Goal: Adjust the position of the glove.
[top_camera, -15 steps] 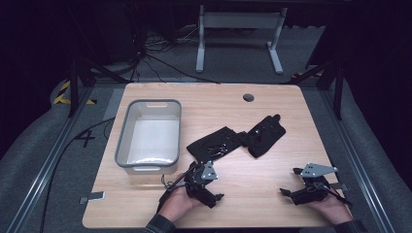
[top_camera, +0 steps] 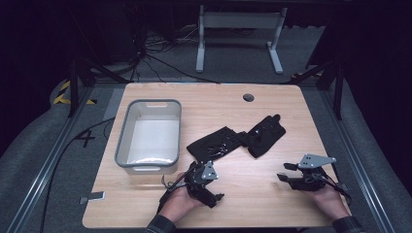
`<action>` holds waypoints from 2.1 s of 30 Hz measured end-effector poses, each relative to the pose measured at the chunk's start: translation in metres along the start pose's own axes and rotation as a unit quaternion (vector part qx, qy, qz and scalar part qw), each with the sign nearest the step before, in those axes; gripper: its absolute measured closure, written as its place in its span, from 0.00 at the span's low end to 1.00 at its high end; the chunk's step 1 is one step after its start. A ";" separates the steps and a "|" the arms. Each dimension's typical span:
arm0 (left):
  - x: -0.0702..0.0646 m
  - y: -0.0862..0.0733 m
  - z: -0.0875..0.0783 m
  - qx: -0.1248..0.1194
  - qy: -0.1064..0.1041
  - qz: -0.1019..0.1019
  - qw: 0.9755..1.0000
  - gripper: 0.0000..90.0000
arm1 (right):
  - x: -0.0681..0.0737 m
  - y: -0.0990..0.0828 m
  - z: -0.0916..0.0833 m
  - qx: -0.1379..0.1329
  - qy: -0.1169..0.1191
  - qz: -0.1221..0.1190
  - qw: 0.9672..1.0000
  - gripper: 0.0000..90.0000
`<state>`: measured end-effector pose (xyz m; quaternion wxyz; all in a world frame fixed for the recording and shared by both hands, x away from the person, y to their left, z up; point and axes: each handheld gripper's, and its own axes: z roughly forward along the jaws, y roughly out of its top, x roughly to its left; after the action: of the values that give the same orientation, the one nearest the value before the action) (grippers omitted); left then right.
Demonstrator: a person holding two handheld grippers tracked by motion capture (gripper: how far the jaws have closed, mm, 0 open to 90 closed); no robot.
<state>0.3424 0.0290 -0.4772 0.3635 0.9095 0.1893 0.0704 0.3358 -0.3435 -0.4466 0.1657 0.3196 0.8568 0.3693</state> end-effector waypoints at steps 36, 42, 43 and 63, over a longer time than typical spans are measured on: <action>0.000 -0.001 -0.001 0.001 -0.004 0.003 1.000 0.00 | -0.021 0.060 0.047 -0.021 0.036 0.000 0.999 1.00; 0.000 -0.001 -0.001 0.002 -0.004 0.003 1.000 0.00 | -0.024 0.064 0.059 -0.020 0.039 0.004 0.999 1.00; 0.000 -0.001 -0.001 0.002 -0.004 0.003 1.000 0.00 | -0.025 0.064 0.061 -0.017 0.038 0.004 0.999 1.00; 0.000 -0.001 -0.001 0.002 -0.003 0.002 1.000 0.00 | -0.031 0.054 0.076 0.016 0.039 0.002 0.999 1.00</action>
<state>0.3417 0.0304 -0.4772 0.3626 0.9107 0.1861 0.0677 0.4214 -0.2962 -0.4566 0.1261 0.3095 0.8678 0.3678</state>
